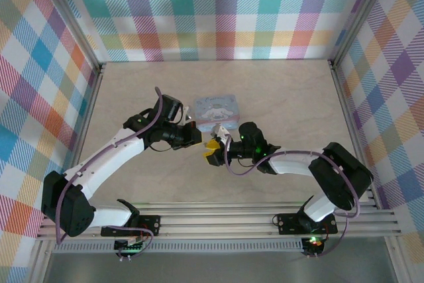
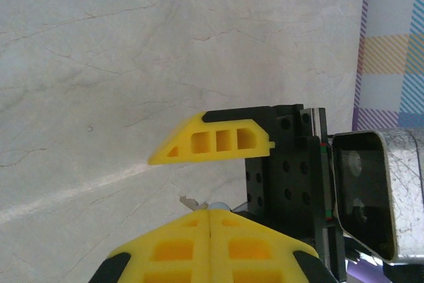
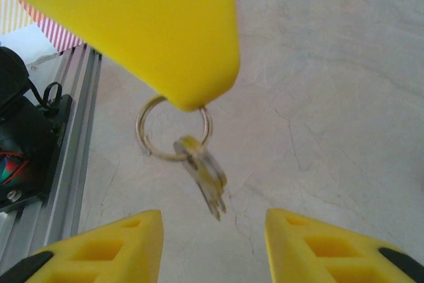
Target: Unlock a padlock with a key
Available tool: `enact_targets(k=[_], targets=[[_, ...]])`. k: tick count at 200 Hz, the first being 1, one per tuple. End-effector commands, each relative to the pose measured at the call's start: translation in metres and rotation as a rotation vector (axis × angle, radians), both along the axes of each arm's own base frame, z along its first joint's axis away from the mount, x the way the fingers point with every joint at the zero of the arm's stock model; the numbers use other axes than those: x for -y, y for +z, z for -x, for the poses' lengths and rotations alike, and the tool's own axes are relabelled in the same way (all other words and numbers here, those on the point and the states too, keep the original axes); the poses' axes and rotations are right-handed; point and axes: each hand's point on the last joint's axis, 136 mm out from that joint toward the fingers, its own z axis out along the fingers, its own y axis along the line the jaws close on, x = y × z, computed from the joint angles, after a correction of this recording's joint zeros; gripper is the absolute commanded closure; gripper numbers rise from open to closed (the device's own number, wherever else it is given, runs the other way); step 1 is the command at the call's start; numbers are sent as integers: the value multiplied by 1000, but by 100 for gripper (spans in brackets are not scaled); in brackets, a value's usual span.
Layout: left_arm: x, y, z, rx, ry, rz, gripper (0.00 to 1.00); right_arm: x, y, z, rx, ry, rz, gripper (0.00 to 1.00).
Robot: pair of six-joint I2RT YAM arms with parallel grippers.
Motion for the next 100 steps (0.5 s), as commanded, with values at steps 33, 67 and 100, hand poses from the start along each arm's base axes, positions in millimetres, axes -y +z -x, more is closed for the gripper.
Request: enact_targets(k=[33,67,100], targets=[[7,5,4,-8,-18,39,100,-12,22,-5,109,29,-76,73],[5,0,3,-16,5,34,100,-9,22,0,109,39,-63,84],[3,-7,2,-28,8,13,100,-4,22,6,109,46,-53,87]])
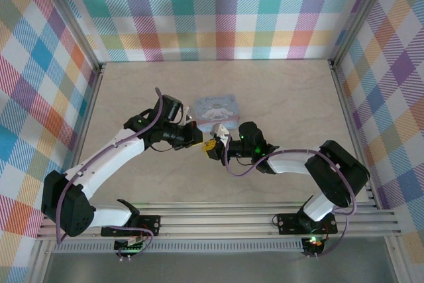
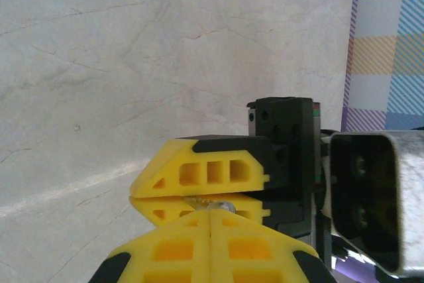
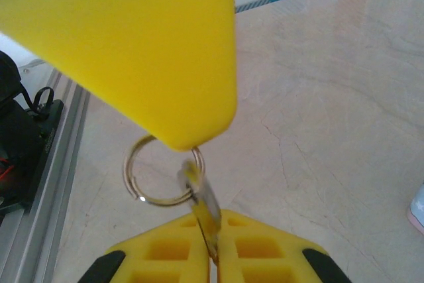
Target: Unlock a padlock with a key
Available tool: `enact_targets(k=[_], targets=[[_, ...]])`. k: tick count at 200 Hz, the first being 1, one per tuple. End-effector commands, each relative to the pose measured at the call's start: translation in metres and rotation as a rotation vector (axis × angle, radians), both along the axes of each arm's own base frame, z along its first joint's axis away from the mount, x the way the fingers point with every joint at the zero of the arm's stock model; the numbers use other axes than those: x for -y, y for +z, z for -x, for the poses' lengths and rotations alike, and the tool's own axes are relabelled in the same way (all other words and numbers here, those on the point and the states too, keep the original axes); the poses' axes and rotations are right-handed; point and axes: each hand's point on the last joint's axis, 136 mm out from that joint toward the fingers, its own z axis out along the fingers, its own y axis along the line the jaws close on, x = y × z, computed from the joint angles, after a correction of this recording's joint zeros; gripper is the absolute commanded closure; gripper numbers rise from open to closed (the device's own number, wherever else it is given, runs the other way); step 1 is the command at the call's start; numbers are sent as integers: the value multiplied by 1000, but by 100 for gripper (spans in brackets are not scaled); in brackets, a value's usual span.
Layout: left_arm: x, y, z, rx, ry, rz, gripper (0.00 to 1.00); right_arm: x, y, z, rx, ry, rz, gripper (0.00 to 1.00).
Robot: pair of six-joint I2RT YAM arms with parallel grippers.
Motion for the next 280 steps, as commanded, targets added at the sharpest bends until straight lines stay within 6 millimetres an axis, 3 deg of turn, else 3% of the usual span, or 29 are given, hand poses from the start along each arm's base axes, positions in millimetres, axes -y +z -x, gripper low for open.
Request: enact_targets(k=[1,11,21,45,67,117,167,192,208,280], targets=[[0,-6,2,-13,2,-10,100,0,15,9,50,40,-26,86],[0,-8,2,-15,0,-15,100,1,15,10,51,38,-25,80],[0,-9,1,-18,2,-19,100,2,15,12,51,43,-23,79],[1,-9,0,-12,2,-13,100,3,16,16,38,58,-18,87],[1,-10,-1,-14,2,-18,100,4,17,18,70,77,-5,100],[1,-4,-3,46,-27,-19,100,16,7,36,14,140,113,100],[7,30,-1,331,-166,66,78,35,20,62,-118,270,232,100],[16,49,10,513,-268,181,53,44,37,66,-169,299,228,100],[18,57,16,571,-325,202,45,47,45,70,-181,314,227,100],[41,42,53,639,-584,201,45,47,63,79,-251,371,177,100]])
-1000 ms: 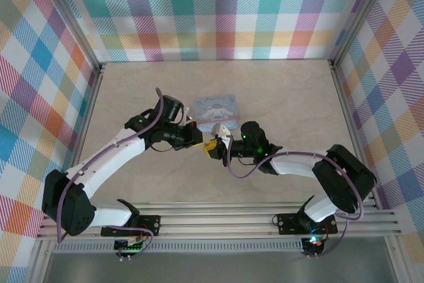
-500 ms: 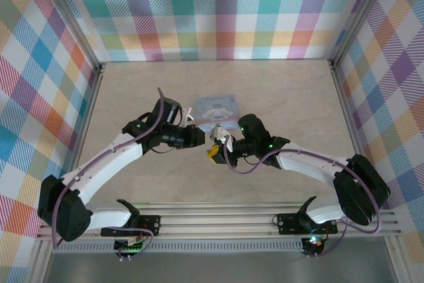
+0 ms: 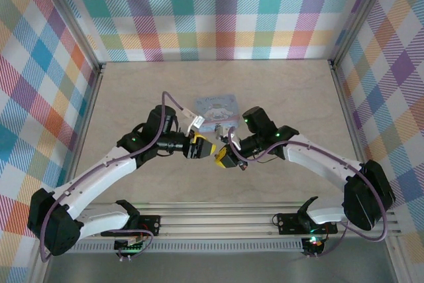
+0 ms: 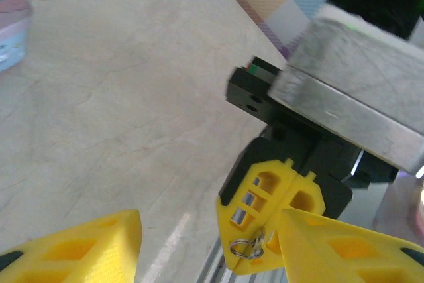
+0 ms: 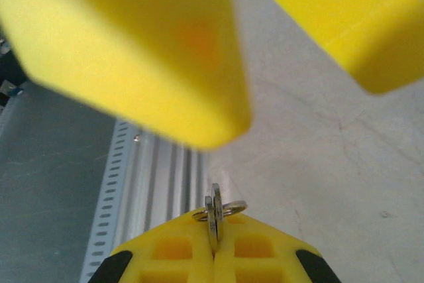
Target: Unlock a padlock with a key
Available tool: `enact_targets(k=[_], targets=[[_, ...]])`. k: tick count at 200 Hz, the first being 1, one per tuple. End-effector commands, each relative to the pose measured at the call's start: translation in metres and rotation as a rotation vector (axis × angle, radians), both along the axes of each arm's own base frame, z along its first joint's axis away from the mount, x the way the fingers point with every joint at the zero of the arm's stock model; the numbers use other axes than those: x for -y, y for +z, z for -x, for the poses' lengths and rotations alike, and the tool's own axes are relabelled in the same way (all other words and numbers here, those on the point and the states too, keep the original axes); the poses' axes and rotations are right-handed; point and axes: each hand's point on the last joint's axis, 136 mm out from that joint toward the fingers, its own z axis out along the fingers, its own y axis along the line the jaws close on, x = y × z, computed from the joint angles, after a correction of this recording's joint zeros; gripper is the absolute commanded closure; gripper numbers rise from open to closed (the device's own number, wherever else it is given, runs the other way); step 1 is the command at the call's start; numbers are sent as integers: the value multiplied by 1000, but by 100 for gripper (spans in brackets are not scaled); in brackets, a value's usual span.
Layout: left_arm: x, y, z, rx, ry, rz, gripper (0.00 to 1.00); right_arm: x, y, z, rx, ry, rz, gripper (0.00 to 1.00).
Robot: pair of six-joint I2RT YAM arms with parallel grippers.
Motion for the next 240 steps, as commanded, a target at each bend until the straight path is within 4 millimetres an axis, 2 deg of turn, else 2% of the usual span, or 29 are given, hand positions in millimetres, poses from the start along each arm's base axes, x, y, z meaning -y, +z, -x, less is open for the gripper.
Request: enact_targets(k=[1,48,54,81,86,110,126,135,143,150,178,217,240], targets=[[11,2,15,70,-119,25,45,-1,19,8,-28,54,-58,100],[22,-7,23,36,-180,6,50,-1,17,5,-47,44,-60,100],[20,-14,26,4,-184,-18,50,-1,16,5,-50,43,-59,100],[19,-22,25,-12,-179,-47,54,-1,14,1,-49,36,-62,100],[19,-23,25,-15,-179,-53,56,0,15,0,-49,33,-63,100],[18,-25,24,-24,-168,-68,86,0,14,-3,-47,23,-70,100],[18,-25,21,-26,-145,-63,100,0,14,-7,-46,6,-78,100],[16,-25,17,-19,-112,-63,100,0,14,-11,-41,-11,-81,100],[14,-26,14,-13,-78,-61,100,1,14,-14,-34,-30,-84,94],[13,-22,8,3,-34,-41,100,1,14,-18,-27,-57,-88,85],[-2,-17,-16,-15,172,22,100,10,21,-39,-48,-192,-139,69],[-26,-9,-41,-119,410,212,100,28,29,-66,-97,-461,-199,58],[-26,-2,-47,-189,436,351,100,34,31,-79,-198,-604,-198,55]])
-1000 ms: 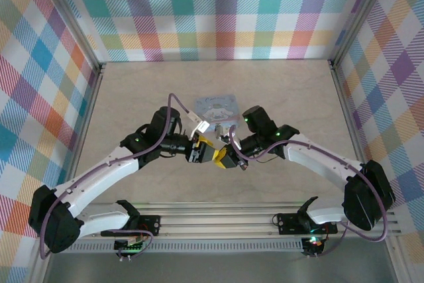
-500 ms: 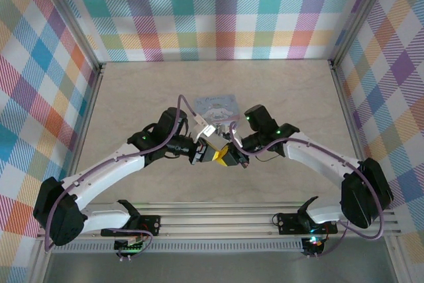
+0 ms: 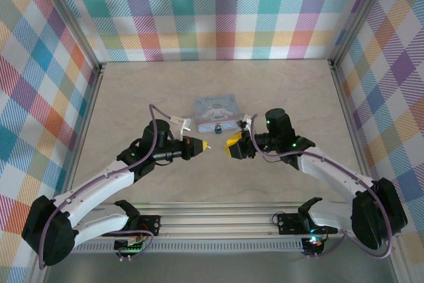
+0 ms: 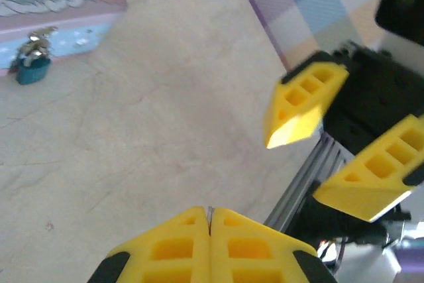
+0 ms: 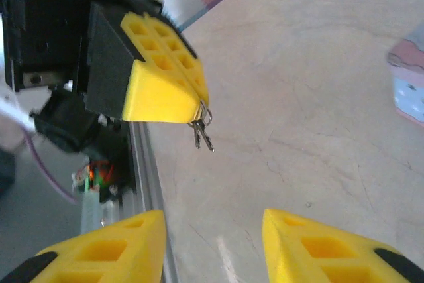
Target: Unlock a padlock with a key
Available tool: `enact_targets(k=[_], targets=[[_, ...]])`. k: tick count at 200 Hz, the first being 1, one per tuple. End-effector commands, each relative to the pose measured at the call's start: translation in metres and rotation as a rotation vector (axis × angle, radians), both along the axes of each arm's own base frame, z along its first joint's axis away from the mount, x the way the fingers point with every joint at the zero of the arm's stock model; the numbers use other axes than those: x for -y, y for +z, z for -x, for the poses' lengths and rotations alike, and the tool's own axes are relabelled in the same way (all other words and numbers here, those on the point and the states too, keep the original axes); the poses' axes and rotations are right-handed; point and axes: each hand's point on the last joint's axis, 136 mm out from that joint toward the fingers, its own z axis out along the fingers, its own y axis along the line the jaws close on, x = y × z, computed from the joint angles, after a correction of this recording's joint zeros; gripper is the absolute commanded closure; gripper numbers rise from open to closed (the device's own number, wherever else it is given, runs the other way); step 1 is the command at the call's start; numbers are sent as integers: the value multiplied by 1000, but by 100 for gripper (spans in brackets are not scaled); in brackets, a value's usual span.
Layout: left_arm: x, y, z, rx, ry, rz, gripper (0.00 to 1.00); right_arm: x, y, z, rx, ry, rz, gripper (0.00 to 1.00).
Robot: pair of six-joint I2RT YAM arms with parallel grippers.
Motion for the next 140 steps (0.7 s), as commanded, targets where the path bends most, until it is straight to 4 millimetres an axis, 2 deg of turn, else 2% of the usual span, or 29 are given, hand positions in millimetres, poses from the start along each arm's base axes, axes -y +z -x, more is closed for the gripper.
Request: enact_targets(k=[1,55,112,140], targets=[[1,32,-17,-29,97,232,100,2,20,-22,-82,-173,-78,55],[15,59,-19,-50,49,393,100,-9,42,-33,-248,-211,-220,53],[23,70,-17,-62,0,428,100,-25,61,-39,-310,-144,-299,60],[23,73,-17,-62,-2,436,100,-29,64,-38,-323,-117,-311,61]])
